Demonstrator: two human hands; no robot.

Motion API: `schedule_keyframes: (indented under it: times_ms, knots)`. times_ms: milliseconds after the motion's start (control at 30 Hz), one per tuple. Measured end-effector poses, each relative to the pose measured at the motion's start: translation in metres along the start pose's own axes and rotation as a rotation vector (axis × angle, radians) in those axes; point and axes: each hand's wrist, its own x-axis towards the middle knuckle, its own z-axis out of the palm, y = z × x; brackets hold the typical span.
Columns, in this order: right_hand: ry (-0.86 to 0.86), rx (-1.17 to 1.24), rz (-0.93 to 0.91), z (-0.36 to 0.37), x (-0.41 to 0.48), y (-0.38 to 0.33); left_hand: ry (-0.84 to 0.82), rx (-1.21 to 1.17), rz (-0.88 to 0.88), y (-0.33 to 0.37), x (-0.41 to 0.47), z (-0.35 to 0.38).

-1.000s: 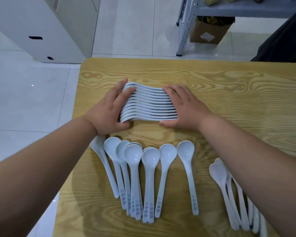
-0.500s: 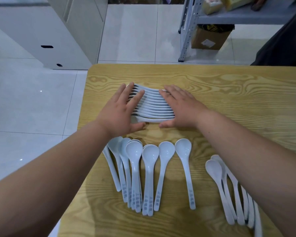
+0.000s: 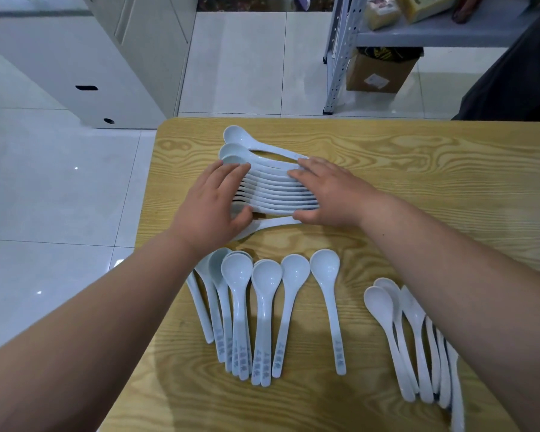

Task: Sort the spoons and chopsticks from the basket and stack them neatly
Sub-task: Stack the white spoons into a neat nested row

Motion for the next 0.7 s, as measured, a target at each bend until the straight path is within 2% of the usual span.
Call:
schedule_keyframes:
  times_ms: [67, 200, 300, 433, 567, 700]
  knots:
    - [0.043, 0.023, -0.016, -0.001, -0.009, -0.004, 0.026, -0.035, -0.008, 0.008, -0.006, -0.004]
    - [0.214, 0.215, -0.044, 0.002, -0.044, -0.022, 0.025, -0.264, -0.160, 0.039, -0.029, -0.019]
    - [0.256, 0.398, -0.034, 0.014, -0.087, -0.040, -0.063, -0.474, -0.215, 0.064, -0.065, -0.022]
    - [0.231, 0.502, -0.033, 0.043, -0.145, -0.059, -0.170, -0.573, -0.229, 0.104, -0.127, -0.022]
    - [0.152, 0.626, 0.093, 0.072, -0.189, -0.073, -0.222, -0.624, -0.303, 0.140, -0.180, -0.006]
    - [0.163, 0.521, 0.288, 0.098, -0.200, -0.083, -0.191, -0.644, -0.435, 0.153, -0.209, 0.015]
